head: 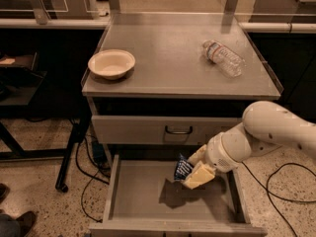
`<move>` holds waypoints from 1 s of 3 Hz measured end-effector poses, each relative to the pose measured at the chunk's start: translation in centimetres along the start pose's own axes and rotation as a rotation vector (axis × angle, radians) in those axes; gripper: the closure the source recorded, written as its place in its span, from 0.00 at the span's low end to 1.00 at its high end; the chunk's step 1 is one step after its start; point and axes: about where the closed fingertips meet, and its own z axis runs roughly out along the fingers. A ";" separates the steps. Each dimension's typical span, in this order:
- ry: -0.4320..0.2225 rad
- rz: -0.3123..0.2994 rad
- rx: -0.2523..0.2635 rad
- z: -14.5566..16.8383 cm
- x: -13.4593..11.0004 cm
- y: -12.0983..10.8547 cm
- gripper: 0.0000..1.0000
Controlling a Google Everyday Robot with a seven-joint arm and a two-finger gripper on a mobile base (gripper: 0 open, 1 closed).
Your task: Place rxbar blueberry into middle drawer
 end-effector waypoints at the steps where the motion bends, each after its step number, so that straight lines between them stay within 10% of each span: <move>1: -0.037 0.118 0.033 5.2 2.9 -0.8 1.00; 3: 0.034 0.166 0.044 8.5 6.0 -1.5 1.00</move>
Offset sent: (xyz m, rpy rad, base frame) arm 0.0024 0.0064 -0.0873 0.0438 0.0589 -0.1617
